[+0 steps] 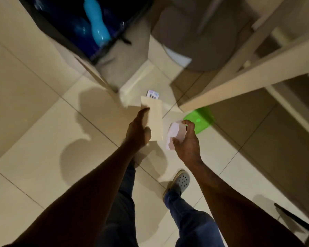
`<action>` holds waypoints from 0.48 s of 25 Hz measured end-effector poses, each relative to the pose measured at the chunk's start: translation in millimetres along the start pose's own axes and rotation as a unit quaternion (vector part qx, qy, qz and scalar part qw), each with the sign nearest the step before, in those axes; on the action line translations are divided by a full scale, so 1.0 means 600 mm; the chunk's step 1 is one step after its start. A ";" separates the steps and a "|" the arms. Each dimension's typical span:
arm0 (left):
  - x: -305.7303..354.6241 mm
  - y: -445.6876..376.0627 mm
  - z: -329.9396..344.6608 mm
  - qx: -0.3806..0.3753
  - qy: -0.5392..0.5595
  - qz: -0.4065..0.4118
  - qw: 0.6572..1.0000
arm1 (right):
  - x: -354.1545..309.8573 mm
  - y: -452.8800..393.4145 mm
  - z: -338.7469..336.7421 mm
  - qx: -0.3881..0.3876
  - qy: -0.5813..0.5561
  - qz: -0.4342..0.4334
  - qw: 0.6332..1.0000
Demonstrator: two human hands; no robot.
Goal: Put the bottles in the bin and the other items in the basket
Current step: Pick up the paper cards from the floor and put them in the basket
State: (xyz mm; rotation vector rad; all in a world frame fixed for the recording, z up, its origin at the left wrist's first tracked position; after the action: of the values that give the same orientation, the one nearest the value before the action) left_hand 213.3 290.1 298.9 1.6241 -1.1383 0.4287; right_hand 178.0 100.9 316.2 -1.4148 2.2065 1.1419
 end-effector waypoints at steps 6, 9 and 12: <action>0.223 0.066 -0.197 0.046 0.057 0.081 0.994 | -0.231 0.056 -0.159 0.060 0.012 -0.047 0.997; 0.327 0.076 -0.280 0.067 0.110 0.110 0.986 | -0.358 0.075 -0.236 0.131 -0.005 -0.064 0.989; 0.452 0.084 -0.350 0.082 0.135 0.206 0.966 | -0.478 0.099 -0.327 0.214 -0.009 -0.131 0.968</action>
State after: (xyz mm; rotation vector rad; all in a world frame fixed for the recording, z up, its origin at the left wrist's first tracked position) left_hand 356.4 353.0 608.4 1.4086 -1.2520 1.0073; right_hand 298.5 150.4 643.8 -1.4352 2.0135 0.5440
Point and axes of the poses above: each hand's wrist, its own y-axis away from the middle knuckle, its own z-axis out of the palm, x = y × z, the point moved 4 cm from there along -y, towards the middle knuckle, and after that the axes turned 4 degrees about y, right-handed, at the moved point
